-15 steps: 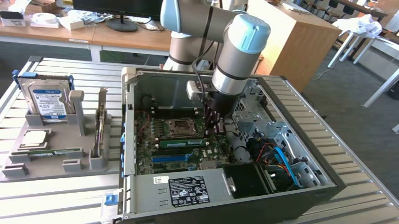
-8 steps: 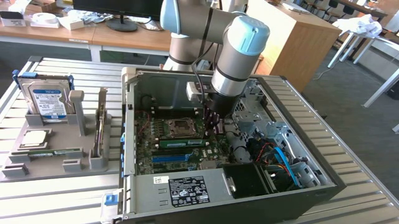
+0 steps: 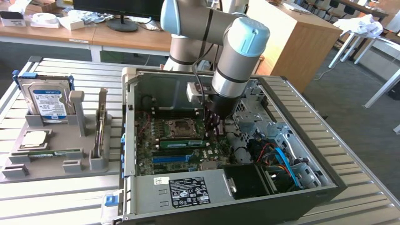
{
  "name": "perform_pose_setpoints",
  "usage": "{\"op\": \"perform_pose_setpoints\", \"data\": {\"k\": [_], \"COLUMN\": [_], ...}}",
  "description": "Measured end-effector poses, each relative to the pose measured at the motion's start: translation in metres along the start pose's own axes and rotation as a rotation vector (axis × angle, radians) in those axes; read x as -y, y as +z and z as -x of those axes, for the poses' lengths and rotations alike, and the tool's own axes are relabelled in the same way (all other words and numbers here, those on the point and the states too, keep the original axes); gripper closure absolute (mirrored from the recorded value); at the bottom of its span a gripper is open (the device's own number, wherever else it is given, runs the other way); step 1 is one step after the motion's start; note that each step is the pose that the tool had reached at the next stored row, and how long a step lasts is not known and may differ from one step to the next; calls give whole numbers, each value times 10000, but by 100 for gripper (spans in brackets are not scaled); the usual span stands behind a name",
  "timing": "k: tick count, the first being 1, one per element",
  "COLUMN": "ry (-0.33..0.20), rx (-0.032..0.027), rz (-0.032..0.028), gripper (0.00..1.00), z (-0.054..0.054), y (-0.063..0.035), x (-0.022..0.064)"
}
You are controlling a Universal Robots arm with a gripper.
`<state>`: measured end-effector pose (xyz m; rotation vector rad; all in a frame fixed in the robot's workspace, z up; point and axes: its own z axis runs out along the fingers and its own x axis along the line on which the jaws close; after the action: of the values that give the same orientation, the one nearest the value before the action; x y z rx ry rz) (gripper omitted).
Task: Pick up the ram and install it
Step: 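Press down the ram until it locks into place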
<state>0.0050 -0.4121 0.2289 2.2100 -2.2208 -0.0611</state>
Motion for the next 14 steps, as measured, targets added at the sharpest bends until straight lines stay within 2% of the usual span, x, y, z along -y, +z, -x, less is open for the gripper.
{"op": "perform_pose_setpoints", "data": {"k": [14], "ry": [-1], "rx": [11], "rz": [0], "gripper": [90], "z": [-1], "y": [34], "x": [1]}}
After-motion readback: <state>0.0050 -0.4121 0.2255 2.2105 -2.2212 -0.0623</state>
